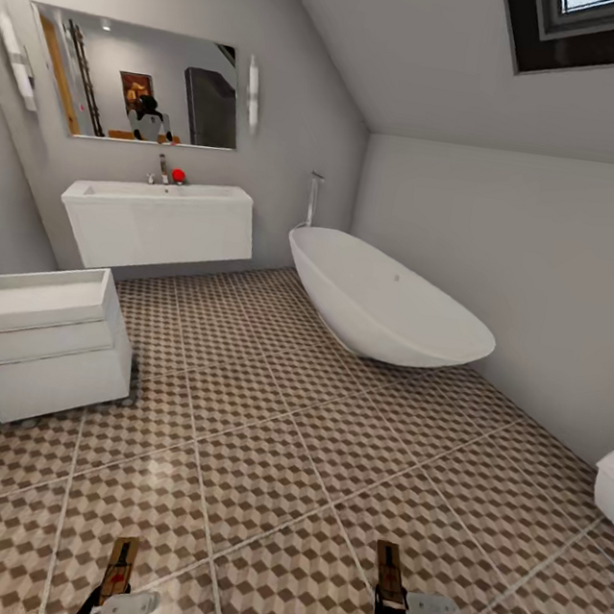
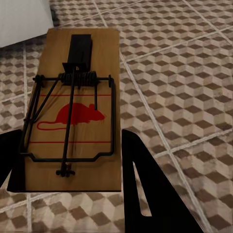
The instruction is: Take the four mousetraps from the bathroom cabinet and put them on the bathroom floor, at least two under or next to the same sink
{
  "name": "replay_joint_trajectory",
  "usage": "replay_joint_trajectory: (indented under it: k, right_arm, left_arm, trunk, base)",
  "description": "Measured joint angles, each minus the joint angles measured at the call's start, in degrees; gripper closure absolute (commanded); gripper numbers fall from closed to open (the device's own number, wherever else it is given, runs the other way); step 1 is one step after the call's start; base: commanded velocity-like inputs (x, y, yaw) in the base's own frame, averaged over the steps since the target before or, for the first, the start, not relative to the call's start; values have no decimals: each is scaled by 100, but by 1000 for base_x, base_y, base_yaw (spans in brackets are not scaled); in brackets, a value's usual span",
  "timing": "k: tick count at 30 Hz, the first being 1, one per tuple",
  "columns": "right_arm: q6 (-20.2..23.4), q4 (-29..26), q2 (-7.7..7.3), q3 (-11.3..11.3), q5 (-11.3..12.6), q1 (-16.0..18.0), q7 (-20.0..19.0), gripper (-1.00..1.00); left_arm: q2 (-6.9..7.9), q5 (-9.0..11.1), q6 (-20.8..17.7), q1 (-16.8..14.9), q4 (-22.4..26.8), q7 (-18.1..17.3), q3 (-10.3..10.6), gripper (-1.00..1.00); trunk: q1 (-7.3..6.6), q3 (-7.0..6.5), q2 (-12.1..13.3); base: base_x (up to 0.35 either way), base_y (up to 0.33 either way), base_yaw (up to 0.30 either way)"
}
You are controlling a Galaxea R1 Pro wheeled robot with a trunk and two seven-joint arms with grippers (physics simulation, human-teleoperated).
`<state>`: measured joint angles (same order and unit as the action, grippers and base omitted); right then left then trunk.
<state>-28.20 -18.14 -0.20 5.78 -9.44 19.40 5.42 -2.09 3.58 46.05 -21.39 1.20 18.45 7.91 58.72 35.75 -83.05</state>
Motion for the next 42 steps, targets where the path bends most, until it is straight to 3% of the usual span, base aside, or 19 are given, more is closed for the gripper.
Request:
replay_joint_trajectory:
  k: [7,25,42]
  right_arm:
    - [0,0,0,0,0,0,3,100]
    - [-157,-2,-2,2,0,-1,-5,100]
    - [-159,-1,0,3,0,-1,-6,100]
  left_arm:
    - [0,0,0,0,0,0,-5,100]
    - [-1,0,0,-1,-2,0,-5,100]
    - [0,0,-1,0,0,-1,-5,100]
  trunk:
    - [-2,0,0]
    - [-3,0,0]
    - [-3,0,0]
  base:
    - [233,0,276]
    - [337,0,23]
    - [337,-56,189]
